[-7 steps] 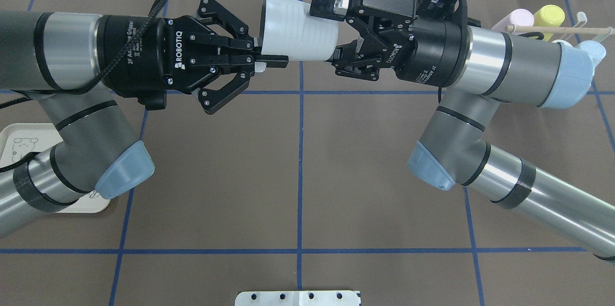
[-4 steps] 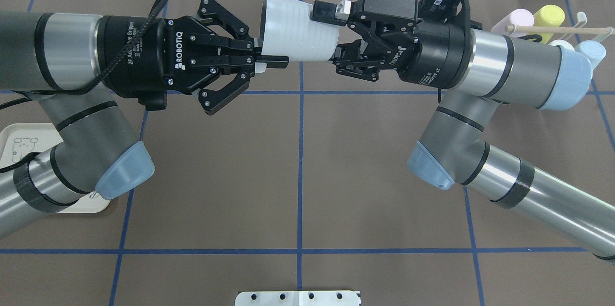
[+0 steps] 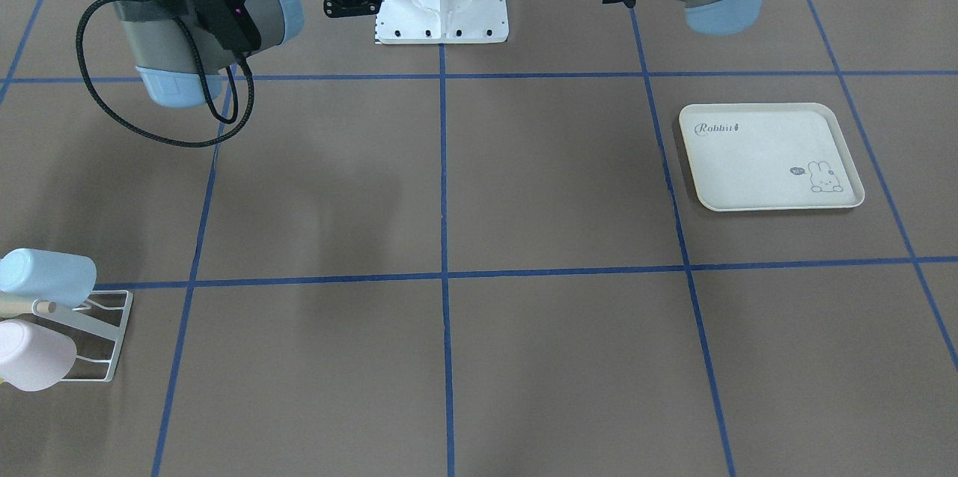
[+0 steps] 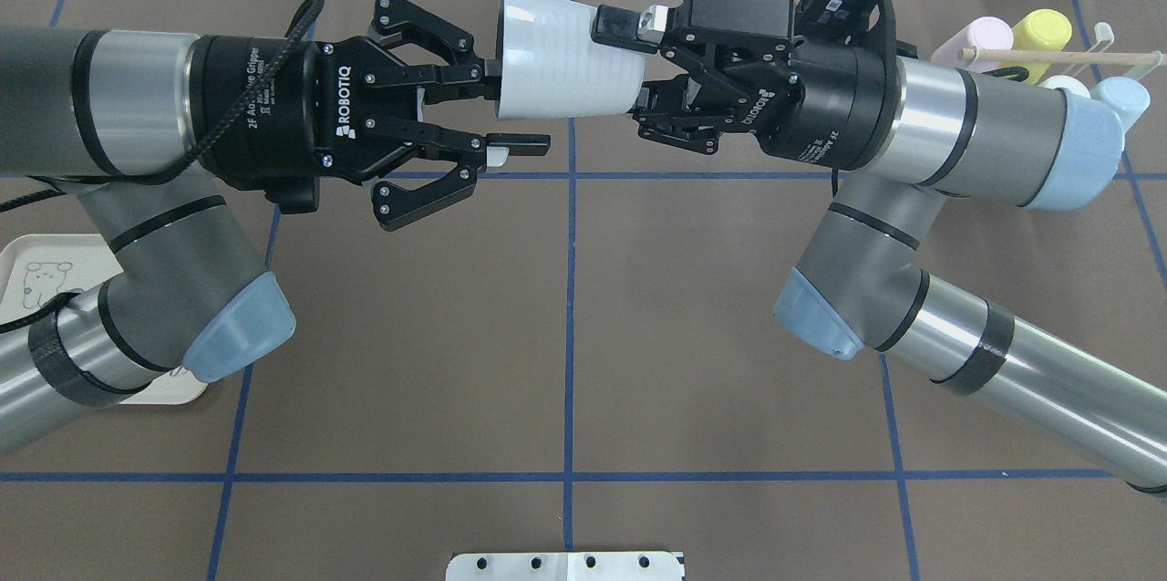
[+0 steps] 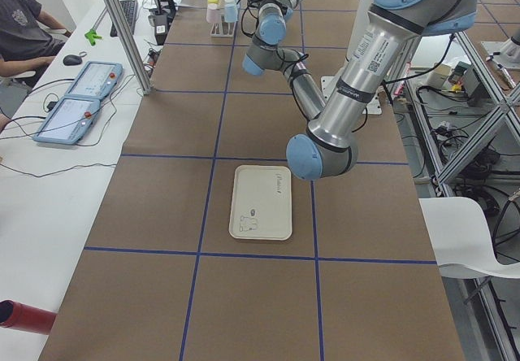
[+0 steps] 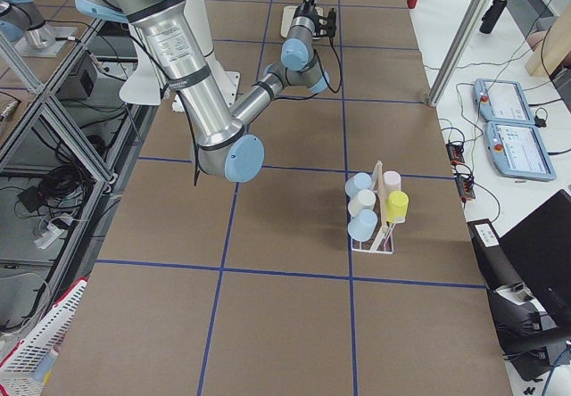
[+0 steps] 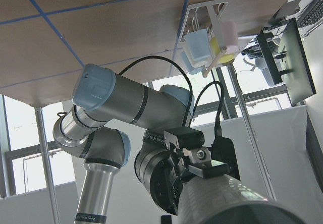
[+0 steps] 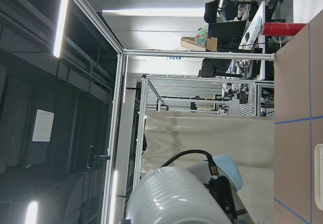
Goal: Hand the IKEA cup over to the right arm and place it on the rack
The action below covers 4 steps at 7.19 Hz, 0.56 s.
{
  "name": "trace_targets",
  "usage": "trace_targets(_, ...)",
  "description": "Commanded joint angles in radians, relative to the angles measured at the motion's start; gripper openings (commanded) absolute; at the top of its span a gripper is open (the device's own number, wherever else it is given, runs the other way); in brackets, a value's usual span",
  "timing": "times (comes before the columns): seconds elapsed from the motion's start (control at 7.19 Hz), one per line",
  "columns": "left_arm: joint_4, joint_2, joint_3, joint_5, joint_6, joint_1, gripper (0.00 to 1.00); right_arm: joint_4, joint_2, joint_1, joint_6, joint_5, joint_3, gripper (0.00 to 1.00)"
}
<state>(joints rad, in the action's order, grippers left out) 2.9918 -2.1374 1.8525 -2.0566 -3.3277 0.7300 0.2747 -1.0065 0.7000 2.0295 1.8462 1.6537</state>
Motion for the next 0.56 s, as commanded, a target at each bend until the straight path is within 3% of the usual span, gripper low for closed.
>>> trace_targets(0.0,0.001,0.002,0.002,-0.001,0.008,0.002,1.0,0.009,-0.004,0.001,0.002,0.001,0.001,0.41)
trace_targets(0.28,-0.001,0.025,0.011,-0.026,0.129,0.038,1.0,0.03,-0.024,0.006,0.002,0.001,0.003,0.42)
trace_targets(0.42,-0.011,0.048,0.01,-0.093,0.231,0.09,1.0,0.035,-0.046,0.006,-0.005,0.001,0.006,0.42)
